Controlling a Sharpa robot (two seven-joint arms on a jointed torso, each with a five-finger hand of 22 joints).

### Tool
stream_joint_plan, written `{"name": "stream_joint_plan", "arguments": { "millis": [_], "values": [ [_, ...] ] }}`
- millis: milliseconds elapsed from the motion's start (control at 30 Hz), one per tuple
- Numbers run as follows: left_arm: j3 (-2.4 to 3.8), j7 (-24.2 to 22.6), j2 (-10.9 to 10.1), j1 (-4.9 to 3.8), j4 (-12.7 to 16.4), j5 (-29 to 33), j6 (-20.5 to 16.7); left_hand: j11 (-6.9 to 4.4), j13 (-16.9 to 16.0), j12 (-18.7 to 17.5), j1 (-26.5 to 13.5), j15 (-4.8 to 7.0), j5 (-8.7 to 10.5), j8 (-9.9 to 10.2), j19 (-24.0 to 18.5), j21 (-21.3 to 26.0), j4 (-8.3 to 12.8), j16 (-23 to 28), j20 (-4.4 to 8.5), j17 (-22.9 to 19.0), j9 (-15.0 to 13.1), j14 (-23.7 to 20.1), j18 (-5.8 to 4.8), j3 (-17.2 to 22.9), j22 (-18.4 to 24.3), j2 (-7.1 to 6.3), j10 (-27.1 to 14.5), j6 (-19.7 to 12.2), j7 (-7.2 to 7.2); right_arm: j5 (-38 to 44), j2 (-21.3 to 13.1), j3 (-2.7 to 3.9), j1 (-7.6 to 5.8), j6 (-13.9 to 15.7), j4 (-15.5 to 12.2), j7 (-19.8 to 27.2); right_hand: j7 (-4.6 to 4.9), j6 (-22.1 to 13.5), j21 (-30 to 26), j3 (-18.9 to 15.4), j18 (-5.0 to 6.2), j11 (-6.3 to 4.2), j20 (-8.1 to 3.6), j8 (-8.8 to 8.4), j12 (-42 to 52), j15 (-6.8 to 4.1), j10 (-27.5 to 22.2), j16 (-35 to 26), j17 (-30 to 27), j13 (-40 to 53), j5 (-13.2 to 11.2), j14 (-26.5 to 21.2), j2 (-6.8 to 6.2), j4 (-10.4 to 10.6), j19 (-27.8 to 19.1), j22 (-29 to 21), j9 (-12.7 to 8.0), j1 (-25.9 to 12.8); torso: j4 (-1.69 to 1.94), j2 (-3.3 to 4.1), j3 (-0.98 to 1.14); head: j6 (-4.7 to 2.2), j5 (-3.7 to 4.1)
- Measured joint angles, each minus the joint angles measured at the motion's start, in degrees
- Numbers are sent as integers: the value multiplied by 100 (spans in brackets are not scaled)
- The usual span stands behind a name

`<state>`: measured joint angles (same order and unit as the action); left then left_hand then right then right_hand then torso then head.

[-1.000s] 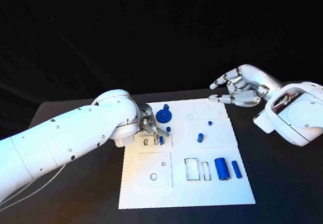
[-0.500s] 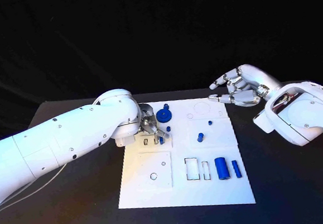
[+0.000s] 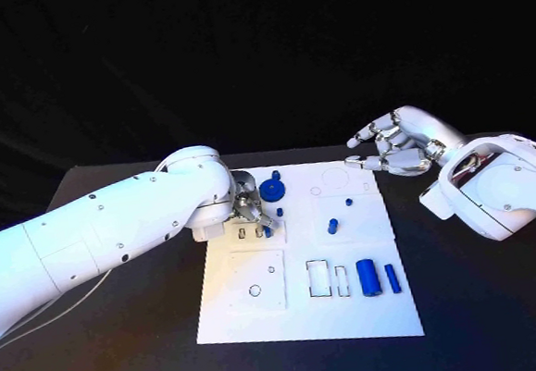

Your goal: Assemble the parts on the task board

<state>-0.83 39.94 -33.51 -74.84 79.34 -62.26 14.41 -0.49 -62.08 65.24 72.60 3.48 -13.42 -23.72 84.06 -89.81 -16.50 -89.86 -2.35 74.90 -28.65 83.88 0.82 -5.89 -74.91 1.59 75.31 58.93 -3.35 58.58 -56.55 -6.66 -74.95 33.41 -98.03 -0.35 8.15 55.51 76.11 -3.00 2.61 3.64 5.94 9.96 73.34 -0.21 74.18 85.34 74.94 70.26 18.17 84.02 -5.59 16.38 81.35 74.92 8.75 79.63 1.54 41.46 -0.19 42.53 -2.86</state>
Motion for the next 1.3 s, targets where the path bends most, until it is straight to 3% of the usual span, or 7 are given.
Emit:
{"name": "stream_joint_plan", "arguments": {
  "millis": [600, 833, 900, 967, 1033, 1100, 1300],
  "values": [
    [1, 0, 40, 0, -59, -5, 124, 0, -14, 0, 68, 0, 0, 0, 0, 0, 9, 0, 0, 4, -25, 0, 1, 72, 0, 68, 0, -12, 12, 0, 4, 0, 2, -42, -7, -4, 0, 0, 0, -16, 0, 0, 0, 22, 0, 0, 0, 0, -1, 0, -24, 0, 0, -16, 0, -1, 4, 0, -2, 2, 0, 28, 12],
    [15, 0, 39, -11, -64, 32, 119, -57, -3, -89, 856, 72, -34, 60, 0, 0, 211, 0, 43, 4, -57, 9, 2, 823, 0, 195, -68, -198, 35, 0, 4, 0, 4, -53, -6, -4, 0, 0, 0, -16, 0, 0, 0, 23, 0, 0, 0, 0, -2, 0, -31, 0, 0, -17, 0, -1, 4, 0, -1, -1, 0, 32, 14],
    [16, -2, 34, -14, -72, 80, 113, -43, 41, -166, 1143, 72, -66, 91, 0, 0, -41, 0, 83, 3, -63, 9, 2, 1093, 1, 104, -106, -259, -11, 0, 4, 0, 4, -57, -5, -4, 0, 0, 0, -16, 0, 0, 0, 22, 0, 0, 0, 0, -2, 0, -31, 0, 0, -17, 0, -1, 3, 0, 0, -1, 0, 32, 14],
    [9, -2, 24, -13, -81, 126, 107, -36, 80, -208, 1291, 40, -66, 86, 0, 0, -424, 0, 84, 3, -147, 19, 2, 1581, 1, -114, -112, -278, -34, 0, 6, 0, 4, -60, -5, -5, 0, 0, 0, -16, 0, 0, 0, 22, 0, 0, 0, 0, -2, 0, -31, 0, 0, -17, 0, -2, 3, 0, 1, -1, 0, 33, 10],
    [6, -2, 8, -9, -87, 186, 101, -24, 72, -230, 1194, 40, -65, 82, 0, 0, -423, 0, 83, 3, -147, 19, 2, 2248, 1, -434, -122, -289, -49, 0, 7, -1, 4, -64, -3, -5, 0, 0, 0, -16, 0, 0, 0, 22, 0, 0, 0, 0, -2, 0, -31, 0, 0, -17, 0, 2, 3, 0, 1, -1, 3, 37, 8],
    [3, -2, -4, -6, -97, 241, 96, -13, 67, -230, 895, 40, -41, -96, 0, 0, -406, 0, 83, 3, -261, 19, 2, 3139, 1, -840, -68, -294, -54, 0, 7, -1, 5, -65, 2, -5, 0, 0, 0, -16, 0, 0, 0, 22, 0, 0, 0, 0, -2, 0, -31, 0, 0, -17, 0, 3, 3, 0, 2, -2, 3, 39, 7],
    [2, 0, -107, -4, -94, 389, 38, -31, 55, -230, 517, 40, -16, -219, 0, 0, -362, 0, 83, 3, -672, 19, 2, 3622, 1, -1068, -29, -294, -55, 0, 5, -2, 6, -65, 24, -4, 0, 0, 0, -16, 0, 0, -15, 22, 1, 0, 0, 0, -2, 0, 1, 0, 30, -17, 15, 3, 3, -30, 6, -4, 4, 37, -6]
  ]
}}
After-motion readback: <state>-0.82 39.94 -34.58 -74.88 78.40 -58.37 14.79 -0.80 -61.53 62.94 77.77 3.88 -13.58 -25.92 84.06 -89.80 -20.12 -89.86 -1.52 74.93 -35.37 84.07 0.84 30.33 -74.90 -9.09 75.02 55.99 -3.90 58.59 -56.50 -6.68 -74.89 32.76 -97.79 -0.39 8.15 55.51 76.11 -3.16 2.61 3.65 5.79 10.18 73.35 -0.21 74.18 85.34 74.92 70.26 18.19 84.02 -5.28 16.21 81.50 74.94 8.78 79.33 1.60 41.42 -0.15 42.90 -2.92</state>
